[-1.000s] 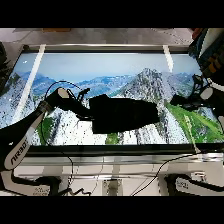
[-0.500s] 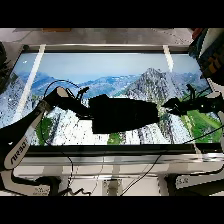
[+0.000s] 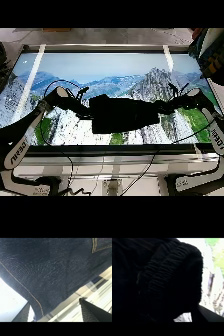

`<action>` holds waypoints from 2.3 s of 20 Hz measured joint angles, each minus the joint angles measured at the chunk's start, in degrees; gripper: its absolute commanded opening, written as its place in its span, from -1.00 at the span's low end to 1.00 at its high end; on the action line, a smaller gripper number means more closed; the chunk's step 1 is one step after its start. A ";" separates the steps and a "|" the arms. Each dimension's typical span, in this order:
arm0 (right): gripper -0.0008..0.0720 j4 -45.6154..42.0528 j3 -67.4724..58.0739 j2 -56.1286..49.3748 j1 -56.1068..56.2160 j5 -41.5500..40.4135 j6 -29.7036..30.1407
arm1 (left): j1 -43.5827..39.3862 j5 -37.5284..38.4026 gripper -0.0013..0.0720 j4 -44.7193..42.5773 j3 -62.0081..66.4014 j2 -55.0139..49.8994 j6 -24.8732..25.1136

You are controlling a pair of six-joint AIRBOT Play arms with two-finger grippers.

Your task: Fold the clothes and pants, and hang the long-sleeved shirts on hangers.

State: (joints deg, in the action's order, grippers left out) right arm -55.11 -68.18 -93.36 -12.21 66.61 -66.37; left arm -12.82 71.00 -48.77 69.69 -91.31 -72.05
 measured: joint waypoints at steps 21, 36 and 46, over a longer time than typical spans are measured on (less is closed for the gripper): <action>0.40 20.79 0.04 -10.05 -0.11 1.16 5.68 | 0.00 -1.29 0.91 -0.07 0.00 -0.11 0.00; -0.89 21.59 -10.67 -4.00 0.11 -6.56 7.37 | 2.99 -4.52 -0.94 -2.73 3.32 1.79 2.23; -0.89 4.09 -12.41 7.43 -32.37 -10.54 -22.38 | 6.73 -4.72 -0.94 -8.20 9.68 12.94 3.76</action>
State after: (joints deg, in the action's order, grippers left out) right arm -51.03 -80.60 -85.93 -44.58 56.07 -88.75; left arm -6.09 66.28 -56.97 79.37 -78.37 -68.29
